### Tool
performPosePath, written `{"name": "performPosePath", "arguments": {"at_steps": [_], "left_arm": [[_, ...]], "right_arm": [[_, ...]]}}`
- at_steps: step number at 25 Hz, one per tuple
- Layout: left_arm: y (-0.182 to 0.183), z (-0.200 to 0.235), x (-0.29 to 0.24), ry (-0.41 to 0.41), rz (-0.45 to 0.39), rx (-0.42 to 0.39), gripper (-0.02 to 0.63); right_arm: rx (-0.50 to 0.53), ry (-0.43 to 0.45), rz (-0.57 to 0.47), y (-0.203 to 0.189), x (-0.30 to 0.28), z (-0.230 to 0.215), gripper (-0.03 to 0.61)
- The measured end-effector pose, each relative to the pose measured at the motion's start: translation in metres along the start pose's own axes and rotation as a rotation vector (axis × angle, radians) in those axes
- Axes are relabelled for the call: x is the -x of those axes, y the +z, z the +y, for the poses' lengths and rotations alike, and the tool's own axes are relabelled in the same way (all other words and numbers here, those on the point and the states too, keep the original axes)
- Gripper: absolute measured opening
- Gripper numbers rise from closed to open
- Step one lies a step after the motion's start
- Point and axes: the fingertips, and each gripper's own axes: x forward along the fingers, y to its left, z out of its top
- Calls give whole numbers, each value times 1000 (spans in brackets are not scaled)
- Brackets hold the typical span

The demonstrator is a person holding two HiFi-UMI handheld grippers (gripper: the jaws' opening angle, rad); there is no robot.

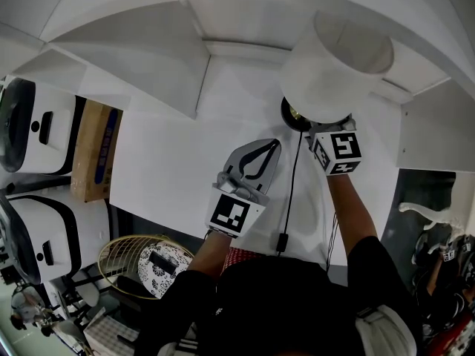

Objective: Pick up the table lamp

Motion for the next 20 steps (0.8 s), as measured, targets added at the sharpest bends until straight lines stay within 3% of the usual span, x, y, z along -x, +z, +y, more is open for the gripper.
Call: {"name": "performPosePath", "arguments": {"at_steps": [12, 20], "left_arm": [[-7, -6, -29, -32, -6, -35, 12], [-11, -1, -54, -65, -25, -12, 14]], "right_arm": [[4, 50, 24, -1, -1, 2, 83], [14, 70, 34, -1, -2, 3, 83]]}}
